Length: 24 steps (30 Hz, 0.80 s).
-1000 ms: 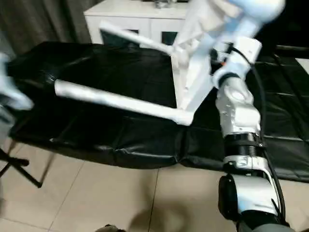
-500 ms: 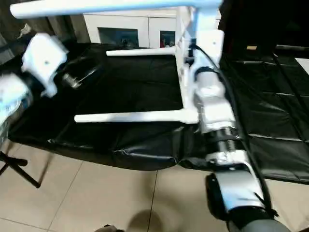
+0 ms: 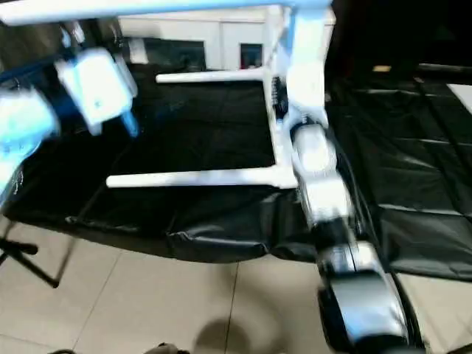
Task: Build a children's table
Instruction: Flip table
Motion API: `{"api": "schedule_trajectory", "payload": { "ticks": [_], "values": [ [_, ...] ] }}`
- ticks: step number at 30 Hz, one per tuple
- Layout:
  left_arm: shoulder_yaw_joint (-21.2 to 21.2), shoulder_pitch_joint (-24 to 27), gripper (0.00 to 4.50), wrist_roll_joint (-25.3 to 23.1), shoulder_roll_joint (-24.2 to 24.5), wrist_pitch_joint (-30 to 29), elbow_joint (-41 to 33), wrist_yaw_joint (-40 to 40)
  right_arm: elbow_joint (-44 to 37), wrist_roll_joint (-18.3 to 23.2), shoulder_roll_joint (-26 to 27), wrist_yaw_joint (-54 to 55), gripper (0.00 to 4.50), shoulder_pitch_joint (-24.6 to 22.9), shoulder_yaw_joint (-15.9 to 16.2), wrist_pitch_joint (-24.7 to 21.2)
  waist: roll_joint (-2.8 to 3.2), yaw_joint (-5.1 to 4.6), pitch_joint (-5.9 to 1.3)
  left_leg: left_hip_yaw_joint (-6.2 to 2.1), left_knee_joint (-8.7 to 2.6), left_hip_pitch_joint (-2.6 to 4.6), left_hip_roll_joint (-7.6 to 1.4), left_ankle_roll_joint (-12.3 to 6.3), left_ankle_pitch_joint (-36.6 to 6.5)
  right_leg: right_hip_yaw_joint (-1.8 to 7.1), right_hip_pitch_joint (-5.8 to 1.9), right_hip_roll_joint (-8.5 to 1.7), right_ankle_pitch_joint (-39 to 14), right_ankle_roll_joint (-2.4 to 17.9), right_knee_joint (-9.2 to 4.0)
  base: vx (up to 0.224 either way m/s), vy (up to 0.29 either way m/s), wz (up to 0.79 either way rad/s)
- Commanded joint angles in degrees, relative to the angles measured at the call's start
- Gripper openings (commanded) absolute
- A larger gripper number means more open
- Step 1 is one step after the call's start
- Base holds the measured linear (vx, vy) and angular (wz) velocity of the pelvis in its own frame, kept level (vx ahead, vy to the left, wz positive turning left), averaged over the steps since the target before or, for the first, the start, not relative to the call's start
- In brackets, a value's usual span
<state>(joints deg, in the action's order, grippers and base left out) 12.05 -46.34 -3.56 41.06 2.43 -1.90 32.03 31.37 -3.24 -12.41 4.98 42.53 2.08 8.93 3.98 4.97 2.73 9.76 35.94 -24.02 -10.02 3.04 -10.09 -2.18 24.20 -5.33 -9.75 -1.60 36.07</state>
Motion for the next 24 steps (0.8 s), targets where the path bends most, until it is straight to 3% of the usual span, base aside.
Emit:
{"api": "schedule_trajectory", "payload": {
  "ticks": [1,4,7,9,12,13,15,19,24],
  "values": [
    [-0.6,-1.6,4.5,-2.7,-0.1,2.6,1.8,-1.6,-2.9,-1.7,-0.7,0.0,3.73,-0.1,0.6,5.1,0.39,-0.16,-4.61,-0.65,-4.49,1.76,-1.41,3.76,-13.2,1.22,-2.61,-1.78,-7.3,10.3,-3.21,0.0,0.0,0.0],
    [-1.2,-3.9,4.5,-5.4,-0.2,5.6,5.0,-4.0,-5.5,-3.4,-1.5,-0.1,3.88,-2.1,1.8,9.7,0.6,-0.2,-4.52,-0.59,-4.51,1.86,-1.44,3.35,-14.0,1.24,-2.61,-1.71,-7.1,10.8,-3.26,0.0,0.0,0.0],
    [-1.2,-6.3,4.5,-10.0,0.7,7.9,9.4,-7.9,-9.6,-1.2,-0.9,-4.5,3.88,-5.0,2.5,13.5,1.04,-0.18,-4.52,-0.75,-4.53,1.99,-1.48,2.86,-16.2,1.23,-2.6,-1.72,-8.1,10.4,-3.39,0.0,0.0,0.0],
    [-1.0,-7.5,4.5,-11.6,1.3,8.1,12.0,-9.0,-11.5,0.0,-0.6,-7.0,3.88,-6.5,3.2,14.6,0.84,-0.37,-4.46,-0.91,-4.67,1.86,-1.49,2.54,-17.3,1.21,-2.79,-1.76,-8.7,10.3,-3.4,0.0,0.0,0.0],
    [-0.4,-9.3,4.5,-15.1,2.4,8.1,17.0,-11.0,-13.9,2.4,0.0,-11.2,3.88,-8.7,5.1,15.6,1.17,-0.78,-4.3,-1.04,-4.83,1.96,-1.56,2.05,-19.7,1.2,-2.58,-1.87,-11.5,10.9,-3.62,0.0,0.0,0.0],
    [-0.5,-9.7,4.5,-15.7,2.6,8.0,18.2,-11.4,-14.6,3.1,0.2,-12.3,3.88,-9.2,5.7,15.3,1.09,-0.83,-4.08,-1.06,-4.95,2.02,-1.63,2.03,-20.9,1.21,-2.36,-1.83,-13.0,10.9,-3.93,0.0,0.0,0.0],
    [-0.7,-10.4,4.5,-16.5,2.8,7.7,20.2,-11.9,-15.5,4.0,0.3,-15.1,3.88,-9.9,7.3,14.1,1.54,-0.95,-4.16,-1.19,-5.03,2.01,-1.63,2.14,-21.8,1.2,-2.39,-1.91,-13.8,11.0,-3.88,0.0,0.0,0.0],
    [-2.0,-11.4,4.33,-17.2,2.6,7.0,22.7,-14.1,-18.1,7.1,1.6,-20.8,3.97,-11.7,9.5,12.2,2.12,-1.01,-4.22,-1.36,-5.04,2.06,-1.82,2.0,-22.4,1.21,-2.24,-2.0,-11.6,12.2,-3.76,0.0,0.0,0.0],
    [-2.6,-11.8,3.95,-17.0,2.2,6.8,23.6,-14.1,-19.2,8.8,2.4,-22.6,4.01,-12.2,9.9,11.4,2.1,-0.89,-4.28,-1.4,-5.06,1.82,-1.86,1.56,-21.1,1.19,-2.44,-2.14,-9.6,13.0,-3.51,0.0,0.0,0.0]
  ]
}}
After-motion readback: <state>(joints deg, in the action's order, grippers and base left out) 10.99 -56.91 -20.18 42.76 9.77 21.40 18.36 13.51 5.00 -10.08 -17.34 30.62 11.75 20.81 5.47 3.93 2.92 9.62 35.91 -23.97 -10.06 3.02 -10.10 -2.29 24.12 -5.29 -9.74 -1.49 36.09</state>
